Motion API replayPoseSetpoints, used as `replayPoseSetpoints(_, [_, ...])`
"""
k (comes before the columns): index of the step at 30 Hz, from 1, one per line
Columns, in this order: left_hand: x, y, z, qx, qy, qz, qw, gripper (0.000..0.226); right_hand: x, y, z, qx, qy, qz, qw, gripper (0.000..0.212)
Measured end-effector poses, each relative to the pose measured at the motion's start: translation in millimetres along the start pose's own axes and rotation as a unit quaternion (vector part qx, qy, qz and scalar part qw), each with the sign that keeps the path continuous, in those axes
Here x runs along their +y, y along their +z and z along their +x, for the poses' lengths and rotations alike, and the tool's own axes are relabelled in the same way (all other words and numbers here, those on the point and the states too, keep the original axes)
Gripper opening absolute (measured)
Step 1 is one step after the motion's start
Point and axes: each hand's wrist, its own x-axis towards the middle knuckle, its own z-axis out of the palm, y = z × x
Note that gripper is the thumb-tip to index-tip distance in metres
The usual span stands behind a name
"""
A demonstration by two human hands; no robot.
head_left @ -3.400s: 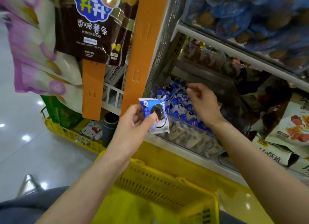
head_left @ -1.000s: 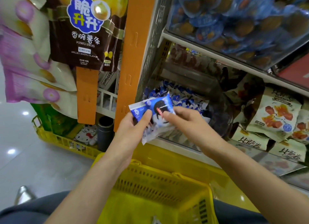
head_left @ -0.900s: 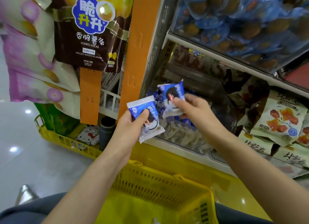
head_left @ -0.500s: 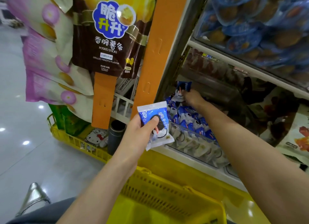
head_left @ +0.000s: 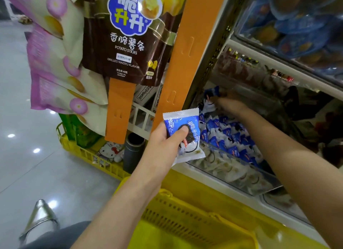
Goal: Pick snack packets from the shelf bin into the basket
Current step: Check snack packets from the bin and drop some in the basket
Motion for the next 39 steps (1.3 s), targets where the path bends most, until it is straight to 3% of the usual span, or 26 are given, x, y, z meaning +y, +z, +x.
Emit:
replayPoseSetpoints(5, [-2,4,-1,-0.006,-0.006,0.027,1.0,0.016,8,6,-2,-0.011,0.004,-0.236,0.972,0.035])
replayPoseSetpoints(9, [-3,5,-3,-0.021,-0.011,0.039,0.999,0.019,7,16,0,-0.045,0.026,-0.207,0.977,0.042])
replayPoseSetpoints(15, [-2,8,0,-0.019,-0.009,0.021,1.0,0.019,6,21,-13,0.013,-0.01,-0.243,0.97,0.049])
replayPoseSetpoints(19, [-10,12,1,-0.021,-0.011,0.021,1.0,0.017,4,17,-45,0.094,-0.101,-0.201,0.97,0.035])
replayPoseSetpoints(24, [-19,21,-10,-0.05,0.014,0.027,0.998,0.022,9,19,-130,0.14,-0.212,-0.031,0.967,0.024])
replayPoseSetpoints(30, [-39,27,-28,-0.087,0.025,0.116,0.989,0.026,40,30,-211,0.01,-0.154,0.106,0.982,0.013])
replayPoseSetpoints(34, [-57,34,-38,-0.119,-0.01,0.129,0.984,0.02,61,36,-230,0.011,-0.104,0.197,0.975,0.012])
replayPoseSetpoints(36, [-62,37,-42,-0.11,-0.042,0.115,0.986,0.013,72,39,-236,0.008,-0.087,0.196,0.977,0.008])
replayPoseSetpoints(39, [-71,38,-46,-0.059,-0.077,0.133,0.986,0.022,84,45,-241,0.001,-0.086,0.122,0.989,0.014])
